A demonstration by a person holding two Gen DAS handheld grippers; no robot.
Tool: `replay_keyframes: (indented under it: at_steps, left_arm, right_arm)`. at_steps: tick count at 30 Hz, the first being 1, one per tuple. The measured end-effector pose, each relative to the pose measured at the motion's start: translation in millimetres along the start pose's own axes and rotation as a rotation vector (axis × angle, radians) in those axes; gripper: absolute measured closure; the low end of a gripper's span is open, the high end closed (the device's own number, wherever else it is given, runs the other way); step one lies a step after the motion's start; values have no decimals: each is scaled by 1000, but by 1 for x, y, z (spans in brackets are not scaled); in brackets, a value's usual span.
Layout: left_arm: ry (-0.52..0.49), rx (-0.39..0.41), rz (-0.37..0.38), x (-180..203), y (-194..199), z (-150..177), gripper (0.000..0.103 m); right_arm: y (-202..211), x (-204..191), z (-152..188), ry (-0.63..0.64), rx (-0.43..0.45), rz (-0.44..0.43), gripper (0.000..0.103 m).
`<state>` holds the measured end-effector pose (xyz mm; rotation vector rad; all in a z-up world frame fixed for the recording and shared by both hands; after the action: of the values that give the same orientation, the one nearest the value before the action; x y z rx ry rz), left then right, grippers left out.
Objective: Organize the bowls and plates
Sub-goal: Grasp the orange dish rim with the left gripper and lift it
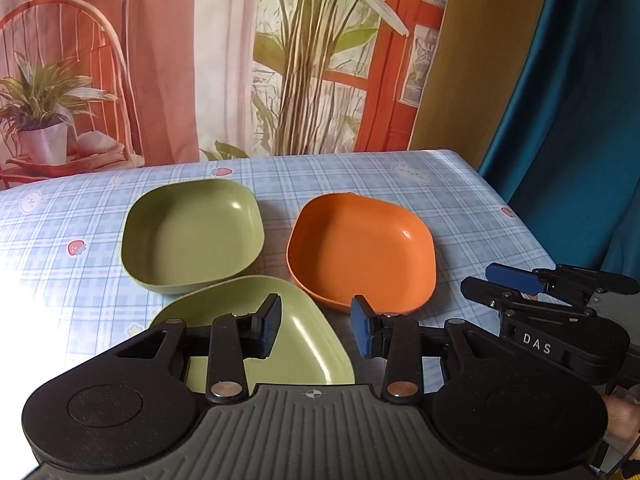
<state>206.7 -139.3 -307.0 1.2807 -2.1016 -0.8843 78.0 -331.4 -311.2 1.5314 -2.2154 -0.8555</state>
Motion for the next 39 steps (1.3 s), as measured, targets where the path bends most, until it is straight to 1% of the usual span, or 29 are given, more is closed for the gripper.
replay_keyframes:
  at_steps: [6,11,15,19,23,29,30,33,36,37,39]
  left_arm:
    - [-23,-4,-10,-4,-33,-35,63]
    - [-32,-36,-12,-5,-65,-48,63]
    - [-54,-67,-16,-4,-86,-49,63]
    - [-68,-98,-20,-6,-104,-45,63]
    - [-82,-122,-6,-6,-115,-40,63]
    - [-96,-144,-8,-3,-125,-36,64]
    - [-97,-146,-8,-4,-126,-35,65]
    - [-98,-148,-2,-3,-128,-35,73]
    - [-102,-146,-1,-3,-127,-34,76]
    - [-104,-147,2,-3,-126,-34,78]
    - [-102,-146,3,-3,-125,-34,80]
  right_arm:
    - [-25,-4,-8,-17,-23,-18,73]
    - [-43,1,-8,-49,-42,-22,71]
    - [-52,5,-3,-89,-63,-41,71]
    - [-59,4,1,-100,-77,-52,70]
    - [-63,3,1,-96,-81,-54,71]
    - [-69,5,3,-104,-86,-61,71]
    - [-69,5,4,-106,-87,-62,72]
    - [-71,7,5,-115,-88,-67,79]
    - [-71,8,6,-122,-85,-71,80]
    - [-71,7,6,-123,-86,-72,83]
    - [-71,6,6,-122,-88,-67,83]
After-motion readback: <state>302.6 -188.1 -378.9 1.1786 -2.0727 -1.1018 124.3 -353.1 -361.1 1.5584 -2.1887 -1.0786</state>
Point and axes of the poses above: each gripper's, at about its wrist camera, not at the fingertips, and y roughly against the way its jaws point, x to its right, z to its underside, the point moved 7 cm from there along -y, roughly the way its jaws point, and after that the axes turned 4 degrees about -x, right-handed, at the moved point
